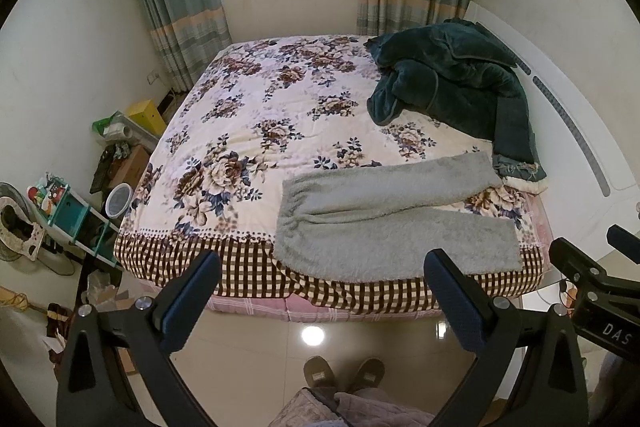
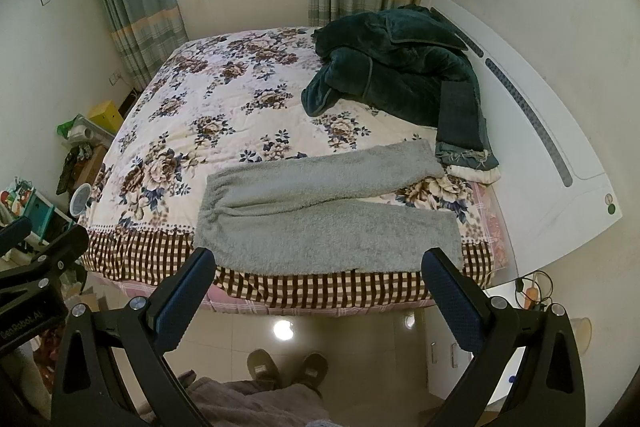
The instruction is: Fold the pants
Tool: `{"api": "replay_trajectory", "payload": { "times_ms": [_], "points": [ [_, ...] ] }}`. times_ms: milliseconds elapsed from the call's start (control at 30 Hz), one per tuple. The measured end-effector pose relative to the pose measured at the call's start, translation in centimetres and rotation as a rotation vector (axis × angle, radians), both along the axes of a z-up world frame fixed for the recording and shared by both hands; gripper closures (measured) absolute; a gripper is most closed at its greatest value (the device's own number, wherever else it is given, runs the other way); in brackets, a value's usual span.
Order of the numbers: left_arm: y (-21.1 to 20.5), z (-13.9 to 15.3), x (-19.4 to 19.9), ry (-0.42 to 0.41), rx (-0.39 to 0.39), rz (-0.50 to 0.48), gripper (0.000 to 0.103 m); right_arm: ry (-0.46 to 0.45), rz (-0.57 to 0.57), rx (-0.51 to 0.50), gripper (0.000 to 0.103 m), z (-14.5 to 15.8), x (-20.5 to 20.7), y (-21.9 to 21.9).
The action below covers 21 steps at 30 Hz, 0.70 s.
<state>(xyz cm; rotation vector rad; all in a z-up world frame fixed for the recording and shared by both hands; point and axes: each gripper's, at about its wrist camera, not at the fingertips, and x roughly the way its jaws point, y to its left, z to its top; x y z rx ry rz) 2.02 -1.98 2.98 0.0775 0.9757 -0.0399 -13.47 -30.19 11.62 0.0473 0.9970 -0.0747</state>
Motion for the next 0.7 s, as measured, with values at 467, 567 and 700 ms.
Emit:
{"api": "replay_trajectory", "payload": {
  "times_ms": [467,567,700],
  "points": [
    [0.0,0.1,-0.1,-0.004,-0.001,0.001,0.0,-0.002,0.005,0.006,0.0,0.5,0.5,0.0],
    [0.1,0.4,0.1,-0.003,-0.003,0.001,0.0,0.0,0.009,0.009,0.0,0.8,1.2,0.0],
    [-0.1,0.9,0.2,-0.006,0.0,0.002,0.0,0.002,0.014,0.018,0.0,1.2,1.8,-0.8]
  ]
}}
